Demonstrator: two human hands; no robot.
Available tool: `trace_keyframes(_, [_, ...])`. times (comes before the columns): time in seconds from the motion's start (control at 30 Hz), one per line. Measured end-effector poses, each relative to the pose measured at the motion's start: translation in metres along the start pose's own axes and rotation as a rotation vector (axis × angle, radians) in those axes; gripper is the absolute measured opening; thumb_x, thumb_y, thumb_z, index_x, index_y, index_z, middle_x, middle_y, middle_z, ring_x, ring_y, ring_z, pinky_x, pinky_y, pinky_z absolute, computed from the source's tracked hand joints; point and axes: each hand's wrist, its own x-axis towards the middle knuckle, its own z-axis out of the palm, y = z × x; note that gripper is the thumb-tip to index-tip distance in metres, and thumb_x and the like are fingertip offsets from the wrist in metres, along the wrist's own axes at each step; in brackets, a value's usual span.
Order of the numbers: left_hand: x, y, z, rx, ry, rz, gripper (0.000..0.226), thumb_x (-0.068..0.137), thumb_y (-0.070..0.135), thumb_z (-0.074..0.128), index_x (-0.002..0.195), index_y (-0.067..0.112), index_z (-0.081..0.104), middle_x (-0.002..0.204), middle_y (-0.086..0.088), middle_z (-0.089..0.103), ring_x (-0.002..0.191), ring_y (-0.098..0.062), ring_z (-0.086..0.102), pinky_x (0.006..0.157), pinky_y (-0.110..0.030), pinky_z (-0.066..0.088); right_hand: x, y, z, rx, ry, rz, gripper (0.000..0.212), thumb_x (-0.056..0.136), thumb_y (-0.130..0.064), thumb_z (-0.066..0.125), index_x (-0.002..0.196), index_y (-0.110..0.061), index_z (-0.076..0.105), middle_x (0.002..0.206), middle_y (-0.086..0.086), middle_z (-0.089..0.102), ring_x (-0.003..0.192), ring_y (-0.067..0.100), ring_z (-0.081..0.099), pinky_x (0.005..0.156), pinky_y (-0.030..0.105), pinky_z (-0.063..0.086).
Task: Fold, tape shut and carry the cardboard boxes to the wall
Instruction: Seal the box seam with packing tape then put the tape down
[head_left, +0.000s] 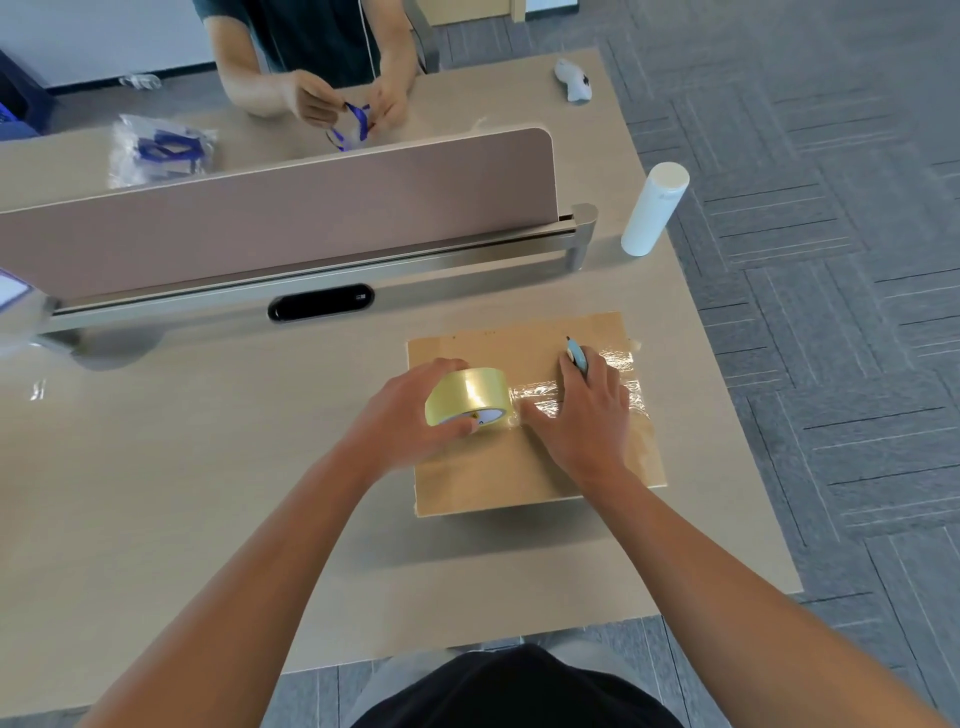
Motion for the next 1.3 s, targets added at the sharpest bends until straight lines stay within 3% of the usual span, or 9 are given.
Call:
trace_keyframes(0.2, [-0.003, 0.006, -0.003, -0.025, 0.025, -0.008, 0.067, 0.083, 0.062, 0.076, 0.141, 0.053, 0.044, 0.137, 0.029, 0.051, 0.129, -0.011, 0.051, 0.103, -0.038, 0.046, -0.002, 0.001, 0.004, 0.008, 0.024, 0.011, 0.075, 0.084, -0.064, 0.069, 0.142, -0.018, 0.056, 0.154, 0.002, 0.041, 0.134, 0.026, 0.039, 0.111, 0.043, 0.035])
trace_keyframes(0.43, [-0.013, 0.014, -0.015, 0.145, 0.018, 0.036, 0.057, 0.091, 0.068, 0.065, 0.141, 0.05, 0.046, 0.134, 0.023, 0.057, 0.118, -0.007, 0.052, 0.105, -0.035, 0.039, -0.003, -0.001, 0.005, 0.035, 0.005, 0.037, 0.077, 0.084, -0.064, 0.069, 0.144, -0.018, 0.055, 0.157, 0.002, 0.038, 0.138, 0.025, 0.036, 0.113, 0.042, 0.033])
trace_keyframes(0.53, [-0.013, 0.016, -0.023, 0.228, 0.008, 0.042, 0.056, 0.096, 0.064, 0.059, 0.147, 0.049, 0.043, 0.124, 0.017, 0.053, 0.116, -0.006, 0.043, 0.101, -0.031, 0.03, -0.003, -0.003, 0.002, 0.043, 0.0, 0.042, 0.076, 0.084, -0.064, 0.07, 0.143, -0.018, 0.055, 0.157, 0.001, 0.038, 0.138, 0.025, 0.037, 0.113, 0.041, 0.032])
trace_keyframes(0.63, [-0.011, 0.007, -0.034, 0.349, -0.007, 0.054, 0.057, 0.096, 0.065, 0.056, 0.149, 0.051, 0.041, 0.117, 0.011, 0.052, 0.126, -0.015, 0.046, 0.107, -0.037, 0.03, -0.002, -0.004, 0.002, 0.054, -0.011, 0.044, 0.076, 0.085, -0.064, 0.071, 0.143, -0.018, 0.055, 0.158, 0.001, 0.037, 0.14, 0.025, 0.034, 0.114, 0.041, 0.03])
trace_keyframes(0.8, [-0.009, 0.002, -0.034, 0.366, -0.025, 0.063, 0.057, 0.095, 0.066, 0.054, 0.148, 0.052, 0.041, 0.108, 0.011, 0.05, 0.123, -0.016, 0.047, 0.107, -0.039, 0.031, -0.002, -0.004, 0.004, 0.039, -0.01, 0.055, 0.079, 0.083, -0.063, 0.071, 0.146, -0.018, 0.053, 0.159, 0.001, 0.035, 0.142, 0.026, 0.033, 0.115, 0.042, 0.029])
trace_keyframes(0.9, [-0.008, 0.003, -0.037, 0.353, -0.022, 0.045, 0.06, 0.093, 0.065, 0.059, 0.149, 0.05, 0.041, 0.126, 0.009, 0.058, 0.131, -0.017, 0.046, 0.111, -0.041, 0.03, -0.002, -0.01, 0.007, 0.005, -0.002, 0.067, 0.08, 0.083, -0.066, 0.067, 0.145, -0.017, 0.052, 0.159, 0.0, 0.033, 0.142, 0.026, 0.032, 0.115, 0.043, 0.027])
trace_keyframes(1.0, [-0.01, 0.005, -0.04, 0.266, 0.002, 0.02, 0.067, 0.09, 0.063, 0.067, 0.15, 0.04, 0.046, 0.149, 0.012, 0.054, 0.138, -0.016, 0.046, 0.114, -0.039, 0.031, -0.001, -0.018, 0.008, 0.007, 0.008, 0.099, 0.079, 0.08, -0.066, 0.067, 0.14, -0.017, 0.054, 0.159, 0.0, 0.032, 0.139, 0.027, 0.033, 0.115, 0.043, 0.026])
trace_keyframes(1.17, [-0.01, -0.01, -0.036, 0.105, -0.021, -0.011, 0.066, 0.079, 0.077, 0.071, 0.134, 0.042, 0.057, 0.13, 0.02, 0.064, 0.121, -0.014, 0.058, 0.103, -0.04, 0.048, -0.007, -0.036, 0.015, -0.03, 0.013, 0.074, 0.084, 0.076, -0.069, 0.07, 0.14, -0.016, 0.056, 0.157, 0.0, 0.035, 0.138, 0.026, 0.037, 0.114, 0.043, 0.029])
trace_keyframes(1.3, [-0.011, -0.02, -0.037, 0.061, -0.026, 0.031, 0.061, 0.078, 0.071, 0.075, 0.13, 0.044, 0.057, 0.12, 0.021, 0.067, 0.112, -0.01, 0.061, 0.096, -0.036, 0.051, -0.011, -0.041, 0.02, 0.004, 0.013, 0.09, 0.085, 0.078, -0.063, 0.074, 0.145, -0.015, 0.055, 0.16, 0.001, 0.035, 0.143, 0.024, 0.036, 0.119, 0.042, 0.025])
